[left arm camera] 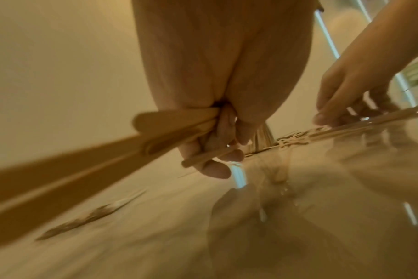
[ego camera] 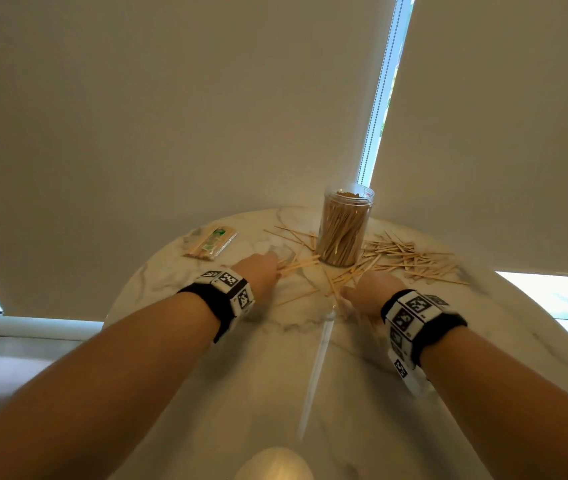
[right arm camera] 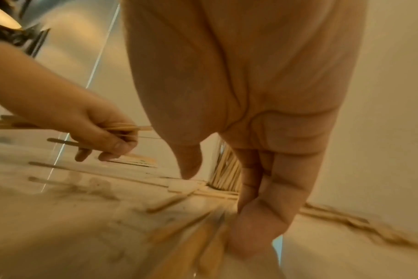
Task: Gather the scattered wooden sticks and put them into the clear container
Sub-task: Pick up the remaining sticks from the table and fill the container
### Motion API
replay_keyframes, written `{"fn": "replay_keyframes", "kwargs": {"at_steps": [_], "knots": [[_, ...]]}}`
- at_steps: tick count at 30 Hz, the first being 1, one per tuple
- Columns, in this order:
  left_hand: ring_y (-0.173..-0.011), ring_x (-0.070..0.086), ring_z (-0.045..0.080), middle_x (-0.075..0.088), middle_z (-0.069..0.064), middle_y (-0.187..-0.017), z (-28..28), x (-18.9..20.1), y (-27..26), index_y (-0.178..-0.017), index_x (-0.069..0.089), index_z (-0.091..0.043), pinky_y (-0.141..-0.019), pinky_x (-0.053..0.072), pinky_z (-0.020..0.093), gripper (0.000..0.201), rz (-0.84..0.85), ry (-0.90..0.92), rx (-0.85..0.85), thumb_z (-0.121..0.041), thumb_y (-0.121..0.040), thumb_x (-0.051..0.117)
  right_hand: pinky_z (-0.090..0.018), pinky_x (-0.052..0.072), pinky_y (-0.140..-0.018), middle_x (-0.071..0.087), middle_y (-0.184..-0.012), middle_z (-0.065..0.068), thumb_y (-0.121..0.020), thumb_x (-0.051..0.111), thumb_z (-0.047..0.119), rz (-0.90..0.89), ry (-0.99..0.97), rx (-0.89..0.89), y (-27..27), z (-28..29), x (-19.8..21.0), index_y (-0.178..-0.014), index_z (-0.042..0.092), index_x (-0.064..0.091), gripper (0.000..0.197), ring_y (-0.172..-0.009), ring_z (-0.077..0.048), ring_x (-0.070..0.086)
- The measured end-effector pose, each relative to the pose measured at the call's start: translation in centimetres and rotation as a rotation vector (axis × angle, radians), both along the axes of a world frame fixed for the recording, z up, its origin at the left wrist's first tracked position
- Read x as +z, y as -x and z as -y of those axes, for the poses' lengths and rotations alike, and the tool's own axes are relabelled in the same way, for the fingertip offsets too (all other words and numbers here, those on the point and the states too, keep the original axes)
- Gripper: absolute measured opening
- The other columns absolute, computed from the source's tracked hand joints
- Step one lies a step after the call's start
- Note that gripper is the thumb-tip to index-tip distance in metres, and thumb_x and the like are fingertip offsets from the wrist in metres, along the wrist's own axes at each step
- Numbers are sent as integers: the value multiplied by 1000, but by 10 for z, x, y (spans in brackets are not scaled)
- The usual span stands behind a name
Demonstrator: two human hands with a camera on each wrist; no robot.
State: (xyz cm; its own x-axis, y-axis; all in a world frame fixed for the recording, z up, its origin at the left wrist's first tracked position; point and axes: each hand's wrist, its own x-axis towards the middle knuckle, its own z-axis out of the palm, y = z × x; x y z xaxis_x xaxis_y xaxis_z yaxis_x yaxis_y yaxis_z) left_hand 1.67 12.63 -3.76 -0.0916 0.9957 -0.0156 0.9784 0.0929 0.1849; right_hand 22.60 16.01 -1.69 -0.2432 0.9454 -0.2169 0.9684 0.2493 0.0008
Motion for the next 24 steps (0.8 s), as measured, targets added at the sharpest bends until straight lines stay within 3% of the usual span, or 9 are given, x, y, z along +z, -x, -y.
{"fn": "replay_keyframes", "kwargs": {"at_steps": [3, 6, 10, 14, 17, 19, 21, 23, 24], "knots": [[-107, 62, 27, 62, 10, -116, -7, 1, -29, -128, 53, -7, -79, 43, 29, 48, 19, 101, -67, -39, -95, 65, -31, 50, -81, 67, -111, -9, -98, 49, 56, 5, -40, 12, 15, -3, -4, -112, 6, 67, 55, -105, -25, 63], [-97, 63, 27, 65, 13, -107, -12, -5, -40, -115, 62, -7, -74, 44, 29, 30, -23, 89, -92, -29, -96, 66, -30, 47, -73, 62, -99, -8, -98, 59, 39, -21, -29, 26, 21, -8, -4, -114, 4, 66, 39, -91, -24, 60], [-108, 64, 32, 67, 15, -116, -6, -2, -47, -117, 63, -2, -75, 43, 29, 23, -73, 88, -77, -16, -99, 56, -30, 51, -77, 59, -95, -8, -95, 63, 27, 12, 30, 29, 15, -4, 4, -112, 3, 67, 30, -87, -23, 56], [-110, 65, 28, 67, 13, -121, 4, 2, -52, -119, 64, -2, -81, 49, 29, 25, -171, 136, -68, -15, -101, 53, -25, 47, -60, 60, -80, -4, -95, 64, 31, 44, 78, -12, 2, 9, 9, -73, 10, 53, 32, -77, -21, 57], [-117, 61, 28, 63, 13, -128, 10, 5, -47, -125, 59, -3, -89, 48, 30, 28, -98, 144, -57, -16, -104, 47, -28, 54, -76, 61, -87, -4, -96, 60, 28, 9, 61, -25, -13, 15, 4, -79, 9, 56, 26, -78, -19, 58], [-110, 63, 30, 64, 15, -121, 8, 7, -39, -121, 57, -4, -85, 48, 33, 26, 130, 99, 38, -19, -103, 46, -26, 58, -68, 67, -82, -5, -94, 62, 22, -176, 115, -122, -24, 14, 1, -80, 10, 58, 19, -68, -17, 65], [-91, 64, 27, 66, 11, -104, 2, 6, -32, -109, 55, -6, -79, 57, 36, 19, 555, 33, 144, -22, -104, 45, -24, 57, -53, 69, -67, -7, -92, 63, 13, -461, 212, -235, -33, 10, 1, -79, 6, 63, 16, -51, -14, 67], [-76, 56, 16, 58, 6, -88, 0, 6, -31, -99, 56, -9, -70, 60, 35, 16, 1000, 36, 191, -17, -106, 45, -28, 60, -56, 69, -63, -9, -92, 63, 6, -687, 260, -282, -36, 8, 6, -82, -2, 67, 13, -52, -16, 69], [-75, 54, 14, 55, 4, -85, 0, 7, -31, -99, 59, -9, -69, 61, 33, 16, 1125, 30, 197, -16, -106, 46, -31, 62, -61, 70, -65, -11, -91, 63, 5, -762, 271, -287, -35, 7, 8, -85, -5, 68, 12, -55, -18, 69]]}}
